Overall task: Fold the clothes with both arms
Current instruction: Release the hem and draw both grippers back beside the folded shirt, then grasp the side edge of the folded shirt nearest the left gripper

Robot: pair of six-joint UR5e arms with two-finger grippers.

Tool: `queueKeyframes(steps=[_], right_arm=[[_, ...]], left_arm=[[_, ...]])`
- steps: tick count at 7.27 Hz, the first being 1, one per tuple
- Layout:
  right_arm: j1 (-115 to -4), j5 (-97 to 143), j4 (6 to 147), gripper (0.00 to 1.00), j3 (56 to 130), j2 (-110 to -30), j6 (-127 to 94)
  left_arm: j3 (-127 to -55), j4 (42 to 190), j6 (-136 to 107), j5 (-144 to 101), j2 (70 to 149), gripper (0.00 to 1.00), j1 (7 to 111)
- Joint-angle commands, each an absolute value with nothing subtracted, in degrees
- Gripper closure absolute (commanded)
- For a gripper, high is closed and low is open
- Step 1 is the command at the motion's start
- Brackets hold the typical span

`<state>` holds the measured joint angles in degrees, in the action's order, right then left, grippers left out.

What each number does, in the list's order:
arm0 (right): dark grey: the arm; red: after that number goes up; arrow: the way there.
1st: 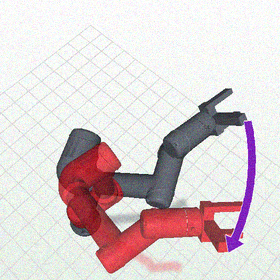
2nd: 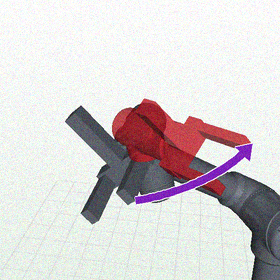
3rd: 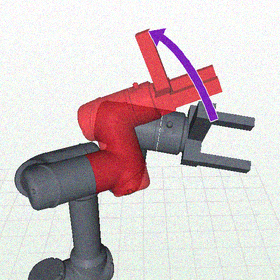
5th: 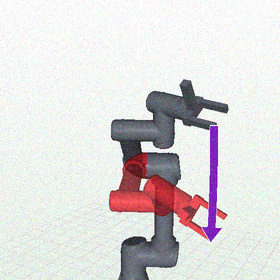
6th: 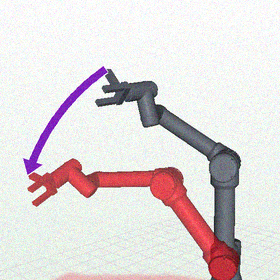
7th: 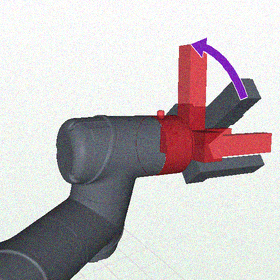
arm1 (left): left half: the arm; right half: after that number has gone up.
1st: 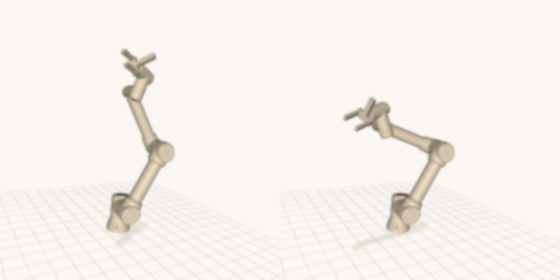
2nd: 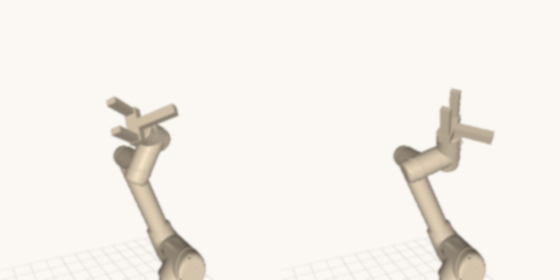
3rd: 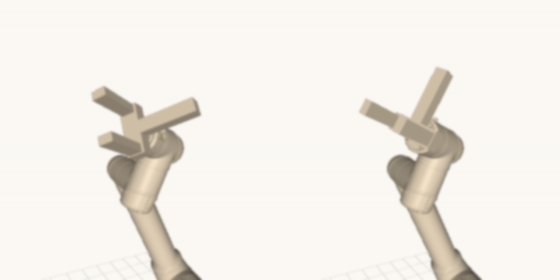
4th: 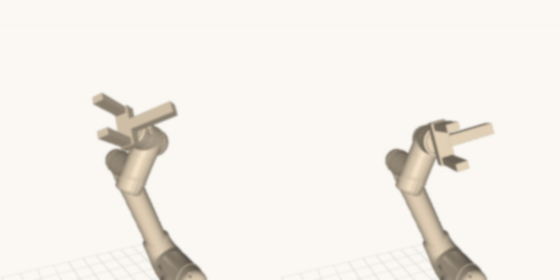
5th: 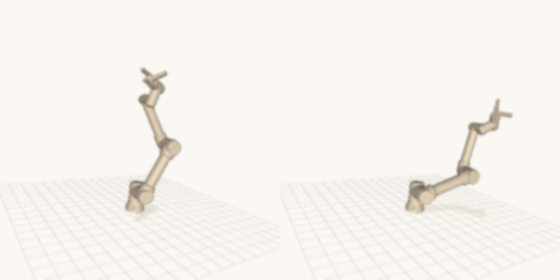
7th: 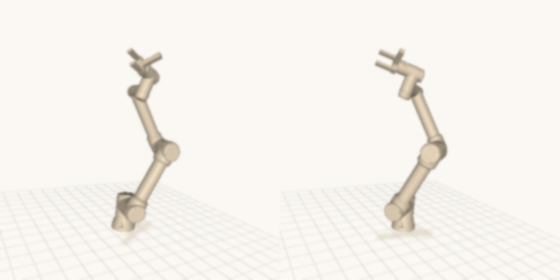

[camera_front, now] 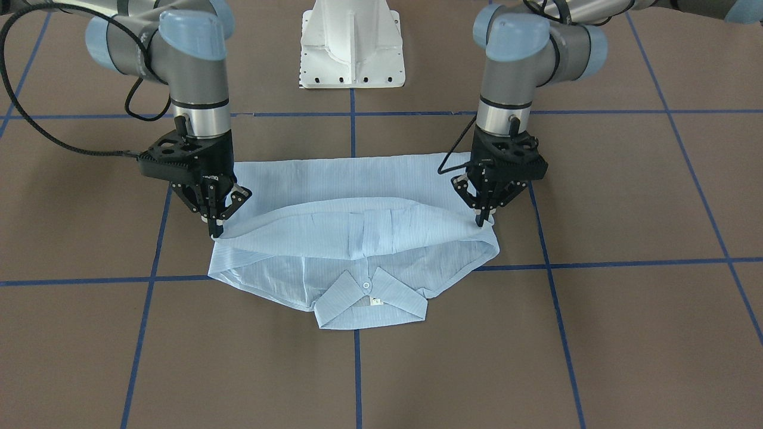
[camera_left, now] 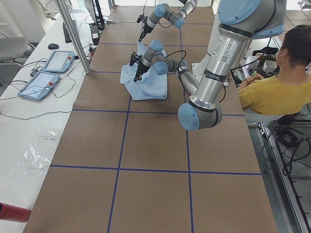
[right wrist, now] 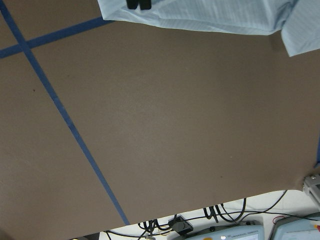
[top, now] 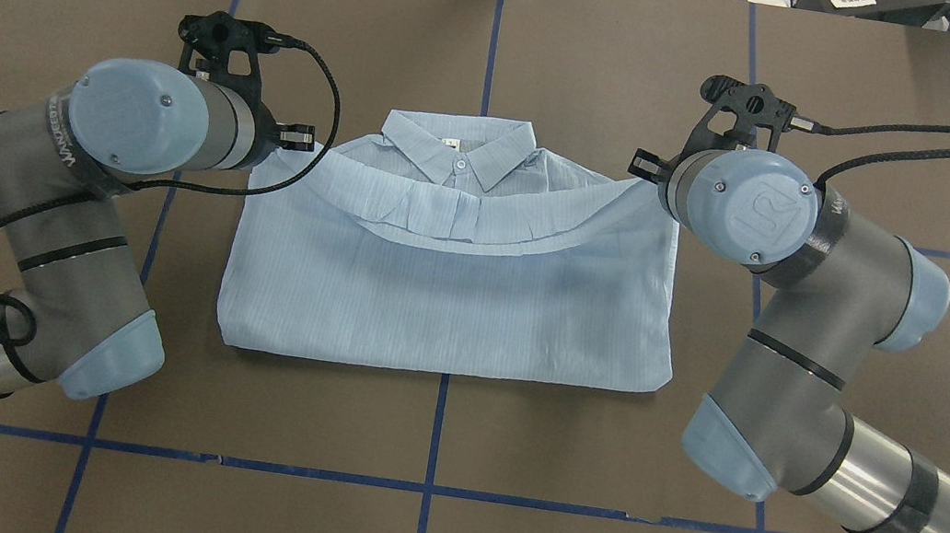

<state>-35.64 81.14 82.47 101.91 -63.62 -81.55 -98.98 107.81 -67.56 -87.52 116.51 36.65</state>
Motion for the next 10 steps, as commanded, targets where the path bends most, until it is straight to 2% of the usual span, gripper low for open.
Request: queueKeyframes(steps=[1, 5, 6, 7, 8, 10], right_arm=[[-35.77, 81.21, 75.28, 1.0, 93.8, -63.02, -81.12], [-34.8, 81.21, 74.71, 1.0, 93.69, -63.02, -81.12], [-34.8, 81.21, 74.71, 0.63, 93.69, -62.93, -81.65], [-34.8, 81.21, 74.71, 0.03, 93.69, -63.1, -81.22], [-35.15, 81.82, 74.79, 0.0, 94.21, -63.28, -81.04], [-36.99, 84.19, 74.79, 0.0, 96.23, -64.24, -75.26]], left_arm=[[-89.51, 118.08, -67.59, -87.01, 116.54, 1.0, 36.56], [-88.42, 119.62, -67.59, -87.1, 116.37, 1.0, 36.12], [-88.42, 119.71, -67.5, -87.1, 116.28, 0.99, 36.12], [-88.5, 119.79, -66.89, -87.1, 115.84, 0.01, 36.12], [-89.9, 119.71, -62.53, -87.62, 116.1, 0.0, 36.21], [-96.13, 119.71, -56.35, -95.4, 113.4, 0.0, 36.74]])
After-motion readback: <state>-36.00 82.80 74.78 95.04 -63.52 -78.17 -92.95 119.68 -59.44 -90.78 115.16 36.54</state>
